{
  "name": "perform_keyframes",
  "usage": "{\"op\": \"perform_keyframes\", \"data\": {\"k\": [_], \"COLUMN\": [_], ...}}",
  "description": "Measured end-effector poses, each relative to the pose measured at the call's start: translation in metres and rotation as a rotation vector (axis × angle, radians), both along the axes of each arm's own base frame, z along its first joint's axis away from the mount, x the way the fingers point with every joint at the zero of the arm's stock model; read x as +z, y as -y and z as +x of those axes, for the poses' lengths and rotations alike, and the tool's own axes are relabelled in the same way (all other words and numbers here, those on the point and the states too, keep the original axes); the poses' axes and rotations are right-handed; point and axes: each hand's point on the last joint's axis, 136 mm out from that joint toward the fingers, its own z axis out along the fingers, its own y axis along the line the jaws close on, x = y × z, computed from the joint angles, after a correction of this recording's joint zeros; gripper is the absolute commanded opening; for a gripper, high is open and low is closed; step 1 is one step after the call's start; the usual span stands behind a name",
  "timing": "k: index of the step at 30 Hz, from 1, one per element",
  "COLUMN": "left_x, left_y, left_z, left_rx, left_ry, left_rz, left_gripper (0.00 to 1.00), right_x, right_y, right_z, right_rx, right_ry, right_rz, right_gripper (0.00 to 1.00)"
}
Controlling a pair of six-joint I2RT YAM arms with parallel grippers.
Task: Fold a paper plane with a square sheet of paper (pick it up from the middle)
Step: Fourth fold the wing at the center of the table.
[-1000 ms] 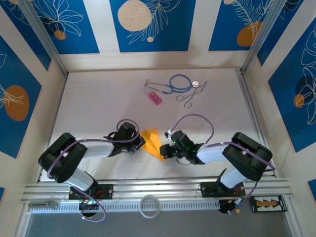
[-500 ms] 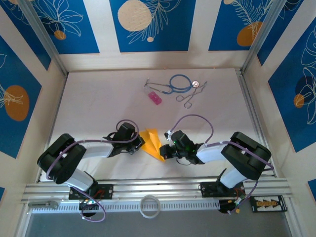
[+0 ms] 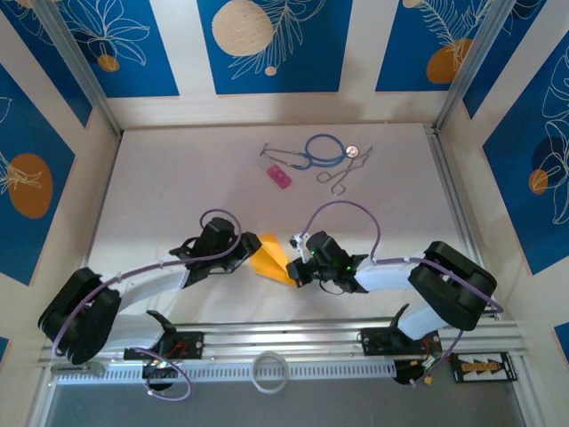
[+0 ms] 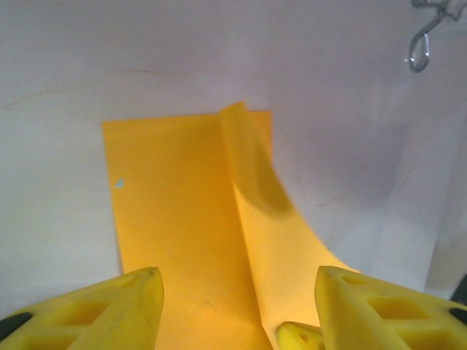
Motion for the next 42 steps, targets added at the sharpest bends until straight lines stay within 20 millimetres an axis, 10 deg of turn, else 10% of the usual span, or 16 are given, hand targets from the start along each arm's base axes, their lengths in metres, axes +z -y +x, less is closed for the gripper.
{"op": "perform_keyframes", "data": {"k": [14, 31, 42], "left_x": [-0.013, -0.023, -0.030], "left_y": [0.008, -0.001, 0.007], "left_z": [0.014, 0.018, 0.022], "left_rx": [-0.023, 0.016, -0.003], "left_ry": [-0.102, -0.167, -0.171], "left_rz": [0.016, -0.011, -0.037], "left_gripper": [0.64, 0.08, 0.00], "right_x": [0.005, 0.000, 0.008], "right_y": [-0.009, -0.016, -0.024], "right_z": [-0.002, -0.021, -0.018], "right_rx": [0.121, 0.291, 0.270], "right_ry": [0.192, 0.268, 0.243], "right_rz": [-0.070, -0.133, -0.154], "right_gripper": [0.04, 0.25, 0.21]}}
